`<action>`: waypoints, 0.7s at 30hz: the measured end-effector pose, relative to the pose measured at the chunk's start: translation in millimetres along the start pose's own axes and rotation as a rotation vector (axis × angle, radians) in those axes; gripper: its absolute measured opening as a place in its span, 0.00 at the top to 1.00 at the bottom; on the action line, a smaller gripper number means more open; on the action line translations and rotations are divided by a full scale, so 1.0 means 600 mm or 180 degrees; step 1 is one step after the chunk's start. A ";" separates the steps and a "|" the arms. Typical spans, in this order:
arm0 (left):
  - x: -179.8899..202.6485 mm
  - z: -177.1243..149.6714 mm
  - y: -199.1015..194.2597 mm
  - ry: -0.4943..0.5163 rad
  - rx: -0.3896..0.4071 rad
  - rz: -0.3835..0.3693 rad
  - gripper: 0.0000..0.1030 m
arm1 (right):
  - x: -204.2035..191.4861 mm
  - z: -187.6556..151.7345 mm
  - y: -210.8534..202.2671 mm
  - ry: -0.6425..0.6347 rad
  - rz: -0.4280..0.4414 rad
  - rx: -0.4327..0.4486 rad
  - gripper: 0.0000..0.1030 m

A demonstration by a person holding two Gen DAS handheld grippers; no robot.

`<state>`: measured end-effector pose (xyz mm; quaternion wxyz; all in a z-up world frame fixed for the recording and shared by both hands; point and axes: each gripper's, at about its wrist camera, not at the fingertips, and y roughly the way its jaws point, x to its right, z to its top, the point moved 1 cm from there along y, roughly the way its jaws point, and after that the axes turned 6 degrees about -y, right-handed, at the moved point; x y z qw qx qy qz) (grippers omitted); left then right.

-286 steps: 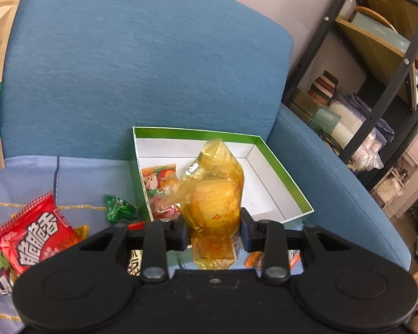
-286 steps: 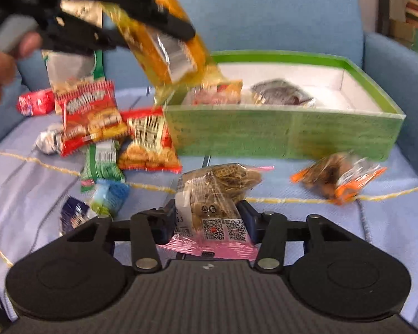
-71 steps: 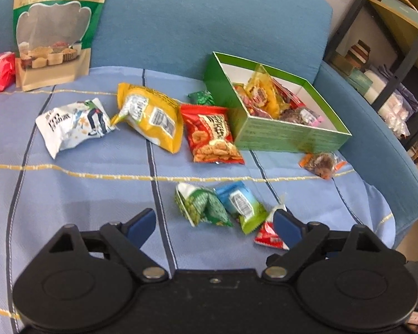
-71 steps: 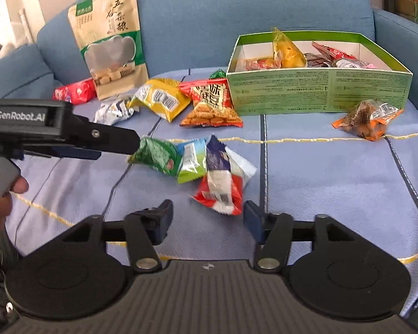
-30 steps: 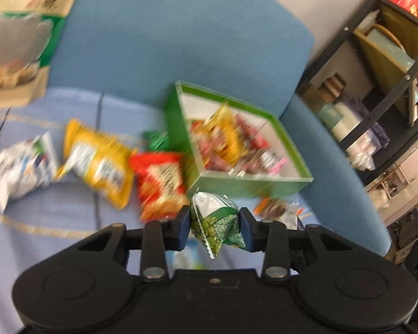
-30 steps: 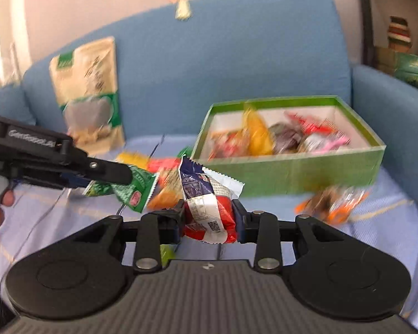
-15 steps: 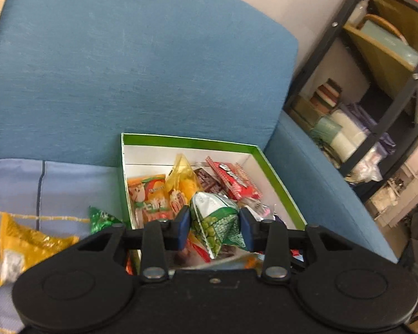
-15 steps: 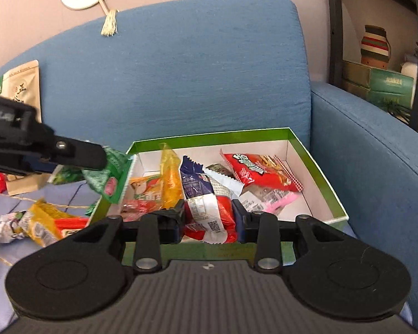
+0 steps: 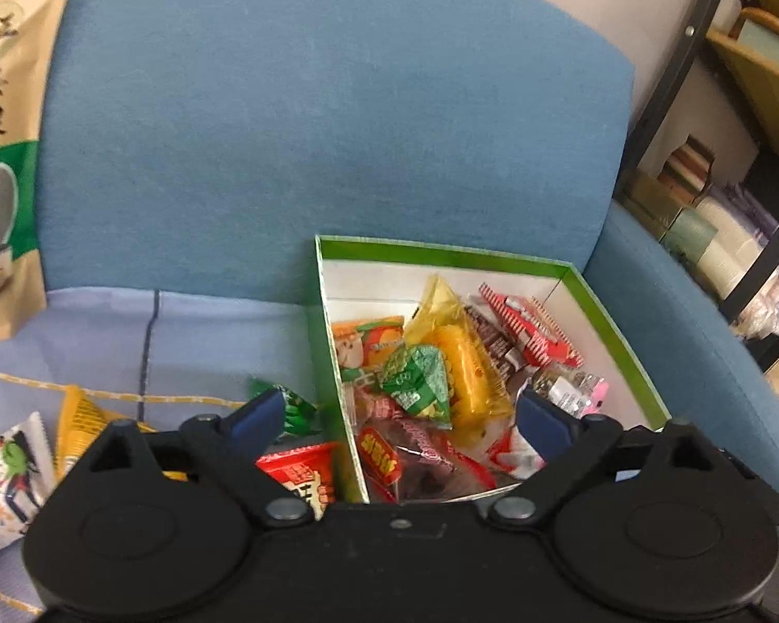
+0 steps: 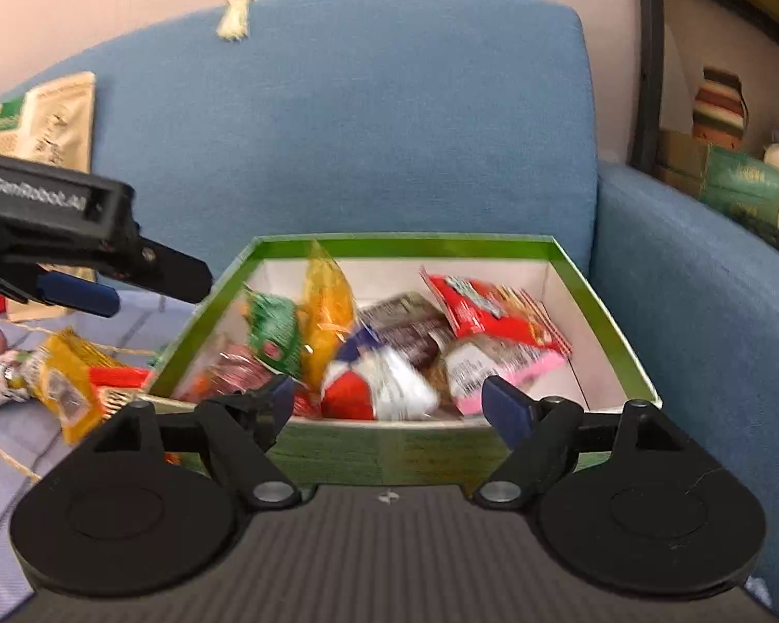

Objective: Organize snacks
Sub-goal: 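Move both tools back toward the remaining snacks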

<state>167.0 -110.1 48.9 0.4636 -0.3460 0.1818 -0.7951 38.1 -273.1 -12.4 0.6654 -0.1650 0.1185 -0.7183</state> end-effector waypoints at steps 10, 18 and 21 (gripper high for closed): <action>-0.012 -0.034 -0.112 0.0112 0.0263 0.0053 0.00 | -0.039 -0.025 -0.082 0.0236 0.0232 -0.0098 0.00; -0.041 -0.122 -0.148 0.0132 0.0087 0.0105 0.00 | -0.052 -0.094 -0.116 0.0390 0.0324 -0.0389 0.00; -0.062 -0.151 -0.150 0.0091 -0.0022 0.0132 0.00 | -0.044 -0.106 -0.108 0.0374 0.0220 -0.0468 0.00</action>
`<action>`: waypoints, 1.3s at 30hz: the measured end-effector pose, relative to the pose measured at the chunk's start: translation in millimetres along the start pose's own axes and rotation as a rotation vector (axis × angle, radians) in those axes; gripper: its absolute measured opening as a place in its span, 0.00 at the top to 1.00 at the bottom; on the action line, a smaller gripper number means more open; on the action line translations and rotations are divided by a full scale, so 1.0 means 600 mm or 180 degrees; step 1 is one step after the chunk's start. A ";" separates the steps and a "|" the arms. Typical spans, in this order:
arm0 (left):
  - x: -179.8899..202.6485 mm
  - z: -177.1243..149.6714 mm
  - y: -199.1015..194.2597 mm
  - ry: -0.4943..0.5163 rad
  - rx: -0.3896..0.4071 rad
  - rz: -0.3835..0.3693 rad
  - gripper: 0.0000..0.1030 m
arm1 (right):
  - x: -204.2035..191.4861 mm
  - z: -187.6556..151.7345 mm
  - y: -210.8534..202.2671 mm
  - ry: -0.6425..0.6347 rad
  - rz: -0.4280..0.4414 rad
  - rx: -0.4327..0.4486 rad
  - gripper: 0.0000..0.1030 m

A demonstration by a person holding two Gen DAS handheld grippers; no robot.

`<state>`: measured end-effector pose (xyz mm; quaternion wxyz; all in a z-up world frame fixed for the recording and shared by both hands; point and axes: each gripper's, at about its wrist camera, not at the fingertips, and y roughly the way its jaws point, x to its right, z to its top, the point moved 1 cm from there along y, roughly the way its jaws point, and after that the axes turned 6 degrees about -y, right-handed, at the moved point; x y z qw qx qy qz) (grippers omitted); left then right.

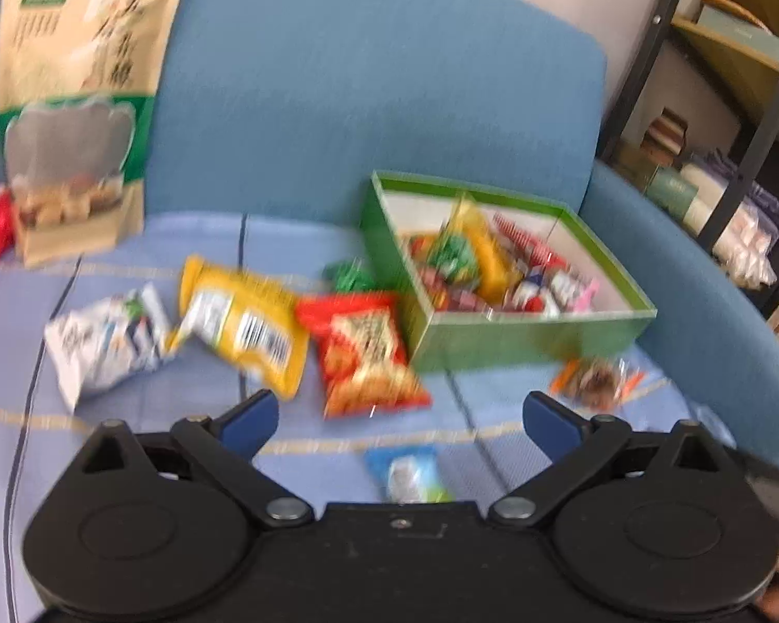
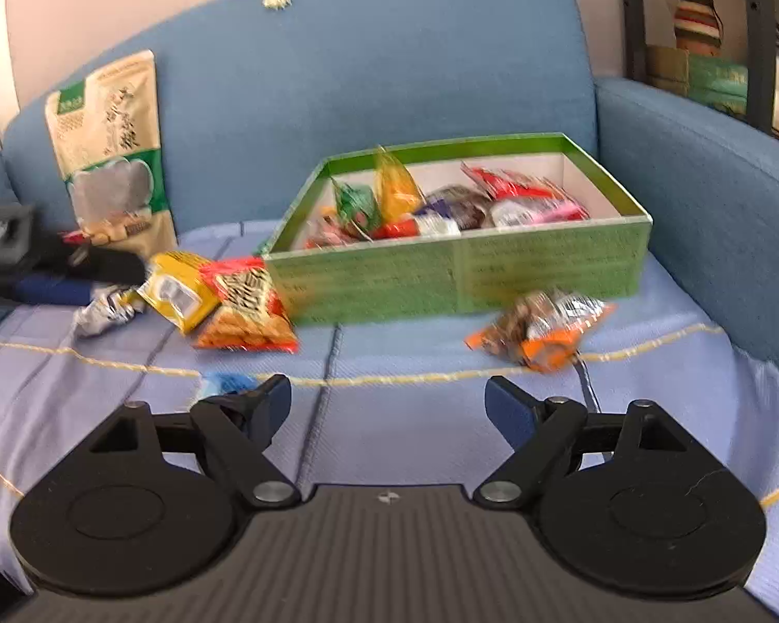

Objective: Organize snacks
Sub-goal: 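Move both tools back toward the remaining snacks, then grasp the blue-green candy with the left gripper while the right grasps an orange nut pack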

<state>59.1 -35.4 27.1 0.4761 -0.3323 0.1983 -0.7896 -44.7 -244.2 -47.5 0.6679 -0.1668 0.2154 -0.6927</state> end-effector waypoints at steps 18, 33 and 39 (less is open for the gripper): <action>-0.061 -0.040 -0.011 -0.0303 -0.0170 0.0028 0.00 | 0.087 0.049 0.115 -0.0049 -0.0376 -0.0230 0.11; -0.014 -0.052 0.074 -0.0183 -0.0483 -0.0133 0.23 | -0.044 -0.015 0.008 -0.0477 0.0527 -0.0290 0.00; -0.006 -0.048 0.113 -0.0098 -0.0592 -0.0090 0.79 | -0.051 0.001 0.032 -0.0848 0.0476 -0.0337 0.00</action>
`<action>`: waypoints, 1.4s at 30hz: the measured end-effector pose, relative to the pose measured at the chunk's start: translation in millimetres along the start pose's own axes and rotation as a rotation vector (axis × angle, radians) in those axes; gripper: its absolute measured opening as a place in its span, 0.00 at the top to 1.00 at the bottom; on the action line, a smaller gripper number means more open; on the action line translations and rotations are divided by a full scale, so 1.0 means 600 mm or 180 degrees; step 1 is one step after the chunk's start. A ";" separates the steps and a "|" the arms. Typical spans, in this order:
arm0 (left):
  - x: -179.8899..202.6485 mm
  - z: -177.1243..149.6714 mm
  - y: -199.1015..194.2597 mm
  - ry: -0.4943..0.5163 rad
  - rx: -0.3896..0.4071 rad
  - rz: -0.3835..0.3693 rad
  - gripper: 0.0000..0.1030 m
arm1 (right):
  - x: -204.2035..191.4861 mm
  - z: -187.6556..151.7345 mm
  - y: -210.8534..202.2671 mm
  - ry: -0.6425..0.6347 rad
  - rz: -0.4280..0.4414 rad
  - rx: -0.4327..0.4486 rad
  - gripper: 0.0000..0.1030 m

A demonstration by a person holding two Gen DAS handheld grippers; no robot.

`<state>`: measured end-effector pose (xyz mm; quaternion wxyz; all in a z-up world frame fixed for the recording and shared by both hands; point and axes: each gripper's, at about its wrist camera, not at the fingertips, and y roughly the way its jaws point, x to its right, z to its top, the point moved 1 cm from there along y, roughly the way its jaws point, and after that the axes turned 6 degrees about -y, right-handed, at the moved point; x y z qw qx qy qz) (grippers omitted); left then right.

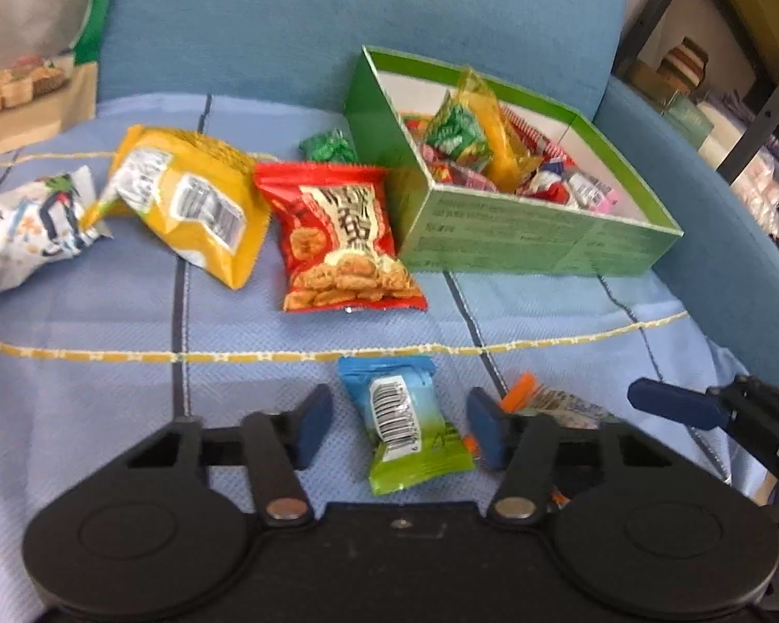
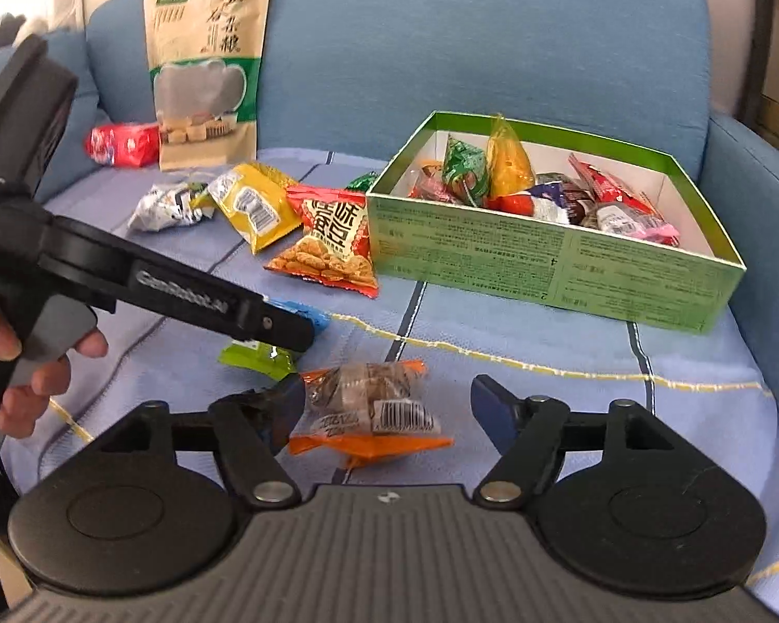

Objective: Organize snacks
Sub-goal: 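Grasp the blue-green candy with the left gripper while the right grasps an orange nut pack, then carry both held packs over the green box and open both grippers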

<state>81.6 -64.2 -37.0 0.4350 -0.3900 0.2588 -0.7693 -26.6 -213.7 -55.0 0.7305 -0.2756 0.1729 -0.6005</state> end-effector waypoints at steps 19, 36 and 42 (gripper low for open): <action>0.023 -0.008 0.005 0.0355 0.0062 0.0214 0.83 | 0.000 -0.018 0.022 0.0332 0.0087 -0.0004 0.29; 0.092 0.106 -0.085 0.0454 0.0565 -0.0288 0.82 | 0.062 0.051 -0.057 0.0478 -0.0182 0.0658 0.41; 0.134 0.178 -0.062 0.0522 0.0677 -0.0242 0.82 | 0.141 0.095 -0.030 0.0689 -0.0572 0.0783 0.41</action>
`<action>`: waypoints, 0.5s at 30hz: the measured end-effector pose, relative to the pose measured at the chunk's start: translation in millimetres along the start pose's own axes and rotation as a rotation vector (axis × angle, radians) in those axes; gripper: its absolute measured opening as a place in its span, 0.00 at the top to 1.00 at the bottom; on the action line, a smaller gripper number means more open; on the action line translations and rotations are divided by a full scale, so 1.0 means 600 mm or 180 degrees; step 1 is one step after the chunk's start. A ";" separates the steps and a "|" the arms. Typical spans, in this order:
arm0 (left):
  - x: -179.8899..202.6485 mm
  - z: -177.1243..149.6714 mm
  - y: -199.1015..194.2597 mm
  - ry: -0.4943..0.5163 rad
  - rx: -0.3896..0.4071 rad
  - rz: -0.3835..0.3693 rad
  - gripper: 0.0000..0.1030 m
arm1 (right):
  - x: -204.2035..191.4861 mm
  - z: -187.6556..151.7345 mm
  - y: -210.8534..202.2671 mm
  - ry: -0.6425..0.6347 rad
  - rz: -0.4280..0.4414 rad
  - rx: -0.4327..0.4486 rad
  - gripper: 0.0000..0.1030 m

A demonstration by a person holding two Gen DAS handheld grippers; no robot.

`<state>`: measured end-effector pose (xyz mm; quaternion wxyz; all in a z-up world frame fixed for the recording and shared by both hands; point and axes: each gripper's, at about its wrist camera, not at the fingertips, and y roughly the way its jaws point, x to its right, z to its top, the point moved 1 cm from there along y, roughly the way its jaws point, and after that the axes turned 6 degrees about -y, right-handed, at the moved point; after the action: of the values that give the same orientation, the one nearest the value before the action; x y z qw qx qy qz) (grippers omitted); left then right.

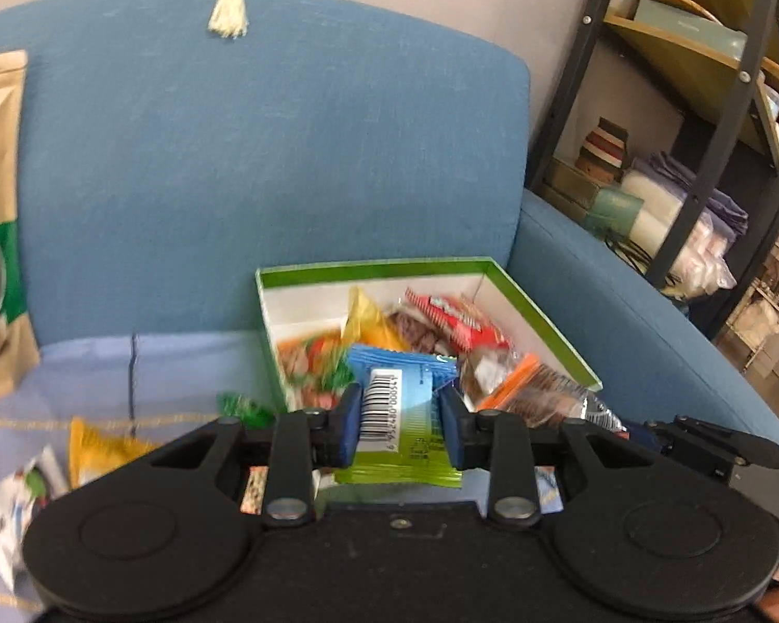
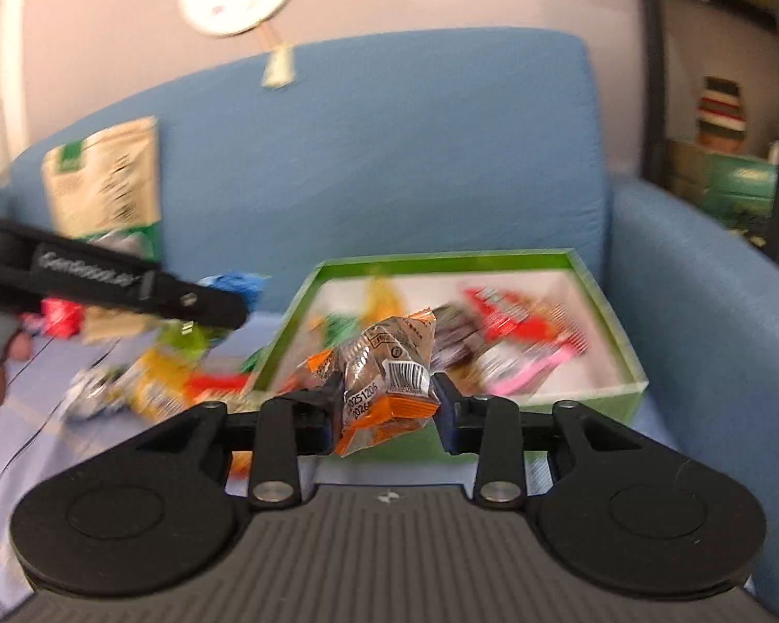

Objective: Organize snacks
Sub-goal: 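Carry both held packs over the green box and open both grippers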

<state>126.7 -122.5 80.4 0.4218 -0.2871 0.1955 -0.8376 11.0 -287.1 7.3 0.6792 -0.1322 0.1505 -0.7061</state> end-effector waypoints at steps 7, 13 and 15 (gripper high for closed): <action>0.005 0.023 0.070 -0.0056 -0.0004 0.0027 0.77 | 0.049 0.008 0.087 0.0154 -0.0321 0.0103 0.29; -0.019 0.004 0.074 -0.0175 0.0217 0.0350 0.00 | 0.034 -0.028 0.092 -0.0049 -0.0386 0.0030 0.00; -0.028 -0.004 0.067 -0.0178 0.0161 0.0385 0.00 | 0.021 -0.035 0.079 -0.0130 -0.0396 0.0013 0.00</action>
<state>157.3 -131.7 50.6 0.4841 -0.2873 0.1794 -0.8068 45.6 -300.6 -31.1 0.6372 -0.1544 0.1267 -0.7444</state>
